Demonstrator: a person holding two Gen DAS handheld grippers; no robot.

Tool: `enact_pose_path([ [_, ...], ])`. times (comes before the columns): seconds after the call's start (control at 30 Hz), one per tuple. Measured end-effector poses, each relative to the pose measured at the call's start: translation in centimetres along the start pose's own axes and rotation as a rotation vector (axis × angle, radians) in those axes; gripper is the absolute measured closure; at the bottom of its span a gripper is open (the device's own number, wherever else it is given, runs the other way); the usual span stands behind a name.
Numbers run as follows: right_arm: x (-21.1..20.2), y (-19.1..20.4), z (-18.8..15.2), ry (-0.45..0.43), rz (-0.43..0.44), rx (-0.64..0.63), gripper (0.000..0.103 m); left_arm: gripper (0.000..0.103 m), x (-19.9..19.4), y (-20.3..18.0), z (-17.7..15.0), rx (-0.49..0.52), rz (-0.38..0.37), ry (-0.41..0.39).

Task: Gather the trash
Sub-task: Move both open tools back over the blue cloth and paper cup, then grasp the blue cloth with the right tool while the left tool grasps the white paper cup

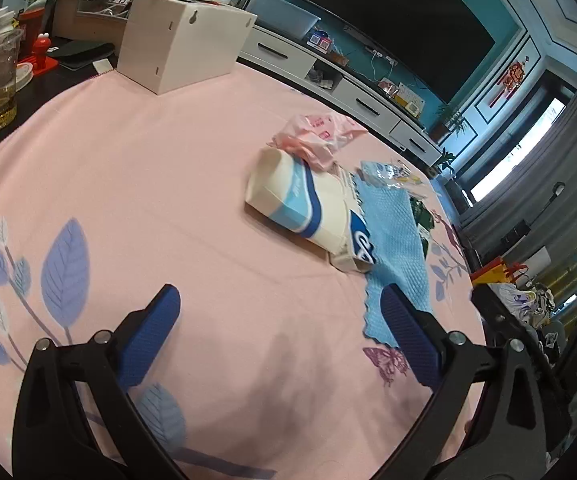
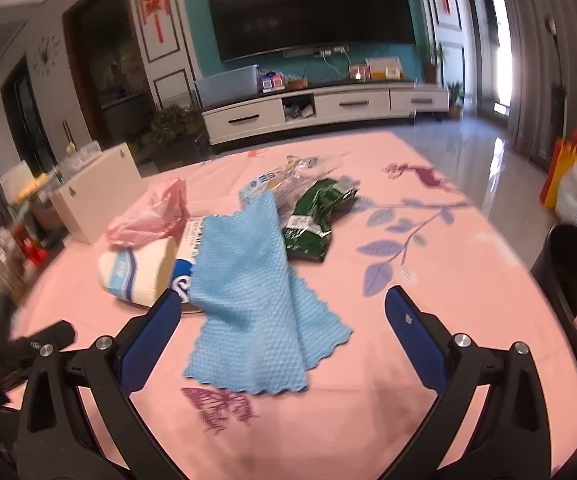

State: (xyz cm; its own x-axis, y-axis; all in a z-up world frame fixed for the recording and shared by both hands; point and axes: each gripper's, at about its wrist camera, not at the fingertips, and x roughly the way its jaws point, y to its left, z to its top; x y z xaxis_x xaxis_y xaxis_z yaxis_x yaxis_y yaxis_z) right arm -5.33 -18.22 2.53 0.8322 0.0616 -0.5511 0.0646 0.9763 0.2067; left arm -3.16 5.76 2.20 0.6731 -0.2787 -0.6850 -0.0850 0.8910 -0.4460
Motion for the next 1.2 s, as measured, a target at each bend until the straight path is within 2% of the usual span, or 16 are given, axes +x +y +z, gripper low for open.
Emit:
enact_pose_path([
  [0.07, -0.1, -0.2, -0.1, 0.013, 0.051, 0.030, 0.005, 0.003, -0.1, 0.8, 0.3, -0.031, 0.017, -0.002],
  [0.2, 0.6, -0.2, 0.0, 0.062, 0.068, 0.046, 0.022, 0.003, -0.1, 1.7, 1.0, -0.071, 0.031, 0.007],
  [0.4, 2.6, -0.3, 1.4, 0.130, 0.058, 0.012, 0.048, 0.004, 0.5, 1.5, 3.1, -0.017, 0.090, 0.016],
  [0.5, 4.4, -0.4, 2.8, 0.173, 0.098, 0.021, 0.050, 0.004, 1.1, 1.1, 5.0, 0.001, 0.063, 0.015],
  [0.6, 6.5, -0.3, 3.6, 0.206, 0.084, 0.012, 0.050, 0.004, 2.8, 0.3, 6.7, 0.068, 0.044, 0.026],
  [0.67, 8.1, -0.2, 3.8, 0.230, 0.079, -0.003, 0.051, 0.004, 4.4, 0.3, 7.7, 0.082, 0.061, 0.040],
  [0.73, 9.6, -0.1, 3.7, 0.266, 0.083, -0.012, 0.057, 0.004, 6.2, 0.6, 8.5, 0.067, 0.047, 0.080],
  [0.77, 10.0, -0.2, 3.5, 0.278, 0.085, -0.006, 0.061, 0.004, 7.2, 0.7, 8.7, 0.064, 0.036, 0.116],
  [0.83, 10.8, -0.6, 3.0, 0.311, 0.107, 0.018, 0.070, 0.004, 8.4, 0.3, 8.7, 0.078, 0.064, 0.155],
  [0.9, 11.0, -0.8, 2.8, 0.337, 0.112, 0.017, 0.095, 0.003, 9.3, -0.9, 8.5, 0.137, 0.118, 0.172],
  [1.07, 9.4, -1.0, 3.4, 0.315, 0.143, 0.036, 0.100, 0.003, 10.0, -4.3, 7.8, 0.323, 0.207, 0.154],
  [1.2, 6.3, -1.4, 4.6, 0.240, 0.158, 0.048, 0.100, 0.003, 10.3, -5.9, 7.4, 0.371, 0.223, 0.160],
])
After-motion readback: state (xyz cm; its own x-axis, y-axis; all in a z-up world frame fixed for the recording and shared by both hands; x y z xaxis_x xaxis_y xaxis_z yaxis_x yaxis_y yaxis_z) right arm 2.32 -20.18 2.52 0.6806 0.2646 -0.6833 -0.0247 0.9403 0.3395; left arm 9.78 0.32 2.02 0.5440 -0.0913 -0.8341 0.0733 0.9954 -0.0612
